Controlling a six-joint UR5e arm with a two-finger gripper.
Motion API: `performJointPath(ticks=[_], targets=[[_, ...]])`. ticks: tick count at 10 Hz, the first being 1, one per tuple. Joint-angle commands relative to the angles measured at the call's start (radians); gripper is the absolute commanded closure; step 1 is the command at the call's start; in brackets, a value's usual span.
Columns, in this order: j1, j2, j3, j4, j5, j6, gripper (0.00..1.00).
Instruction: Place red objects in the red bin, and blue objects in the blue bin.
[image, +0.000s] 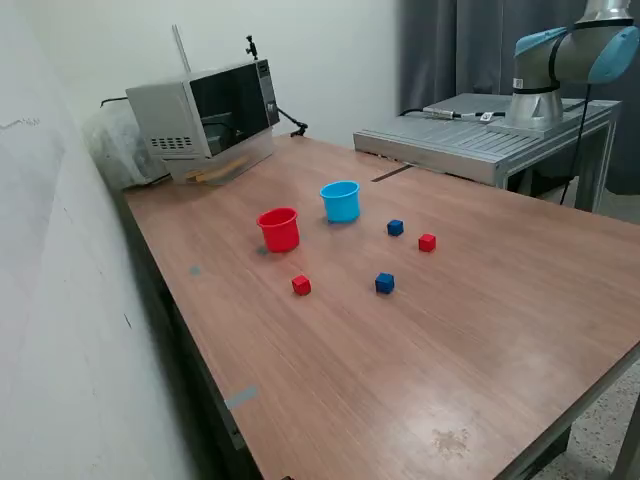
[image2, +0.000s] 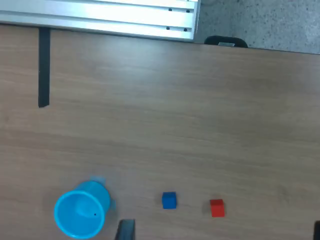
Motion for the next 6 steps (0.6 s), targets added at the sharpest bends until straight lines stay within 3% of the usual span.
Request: performJointPath(ticks=[1, 6], targets=[[-0.001, 0.003, -0.008, -0.005, 0.001, 0.006, 0.0], [0.011, -0.001, 0.009, -0.01, 0.001, 0.006, 0.0]])
